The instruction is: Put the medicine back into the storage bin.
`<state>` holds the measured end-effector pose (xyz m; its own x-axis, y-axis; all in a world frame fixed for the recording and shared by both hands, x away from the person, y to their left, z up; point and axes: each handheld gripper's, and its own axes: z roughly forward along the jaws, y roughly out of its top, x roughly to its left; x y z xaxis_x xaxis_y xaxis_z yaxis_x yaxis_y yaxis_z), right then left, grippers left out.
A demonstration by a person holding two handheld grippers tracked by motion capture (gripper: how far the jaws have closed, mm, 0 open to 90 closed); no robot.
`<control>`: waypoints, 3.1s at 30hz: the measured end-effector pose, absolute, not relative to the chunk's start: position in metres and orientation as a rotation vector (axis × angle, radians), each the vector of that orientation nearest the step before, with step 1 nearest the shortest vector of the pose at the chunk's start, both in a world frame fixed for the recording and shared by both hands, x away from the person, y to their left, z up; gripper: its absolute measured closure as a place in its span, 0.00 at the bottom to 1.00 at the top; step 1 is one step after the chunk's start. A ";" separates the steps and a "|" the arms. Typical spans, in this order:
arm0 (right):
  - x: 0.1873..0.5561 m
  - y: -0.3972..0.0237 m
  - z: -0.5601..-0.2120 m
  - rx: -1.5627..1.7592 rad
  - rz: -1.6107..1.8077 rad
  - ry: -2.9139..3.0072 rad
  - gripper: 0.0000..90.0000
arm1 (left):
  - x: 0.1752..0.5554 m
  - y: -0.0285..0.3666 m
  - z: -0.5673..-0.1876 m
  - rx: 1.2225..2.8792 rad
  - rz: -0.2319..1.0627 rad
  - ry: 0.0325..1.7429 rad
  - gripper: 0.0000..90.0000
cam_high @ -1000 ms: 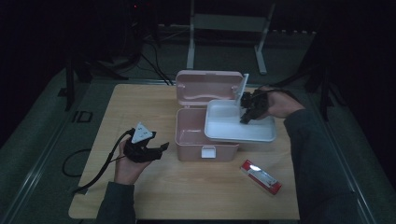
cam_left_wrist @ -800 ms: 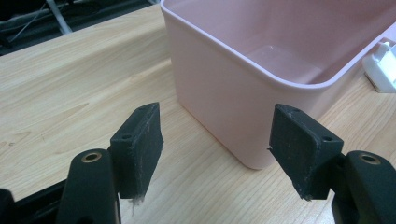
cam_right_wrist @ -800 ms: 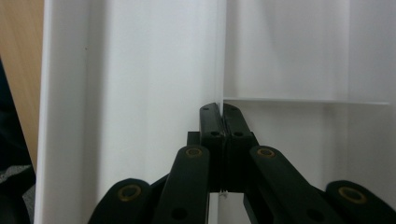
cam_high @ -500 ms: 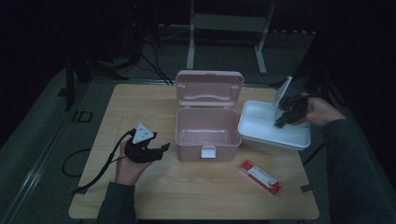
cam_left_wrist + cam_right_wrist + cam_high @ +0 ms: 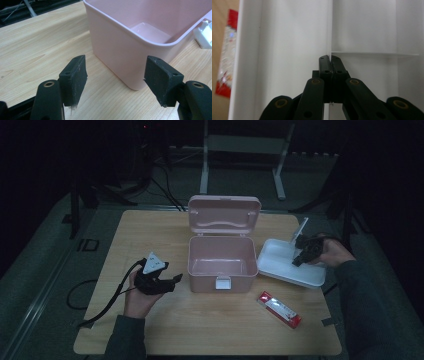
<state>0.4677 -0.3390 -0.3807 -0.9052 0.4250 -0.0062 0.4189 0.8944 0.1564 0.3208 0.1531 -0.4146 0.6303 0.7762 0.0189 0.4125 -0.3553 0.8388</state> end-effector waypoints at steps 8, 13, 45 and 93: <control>0.476 -0.326 -0.417 0.715 0.132 3.023 0.99 | 0.321 0.153 -0.415 1.987 0.533 0.936 0.38; 0.476 -0.323 -0.426 0.726 0.124 3.009 0.98 | 0.321 0.153 -0.414 1.987 0.533 0.935 0.38; 0.416 -0.317 -0.407 0.787 0.248 2.953 0.74 | 0.320 0.154 -0.414 1.984 0.536 0.933 0.38; 0.347 -0.266 -0.451 0.898 0.117 3.011 0.53 | 0.319 0.153 -0.415 1.998 0.533 0.930 0.38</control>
<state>0.3470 -0.2663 -0.4506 -0.8369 0.5469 0.0233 0.5471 0.8341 0.0705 0.3194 0.1532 -0.4153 0.6329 0.7738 0.0255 0.4129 -0.3652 0.8344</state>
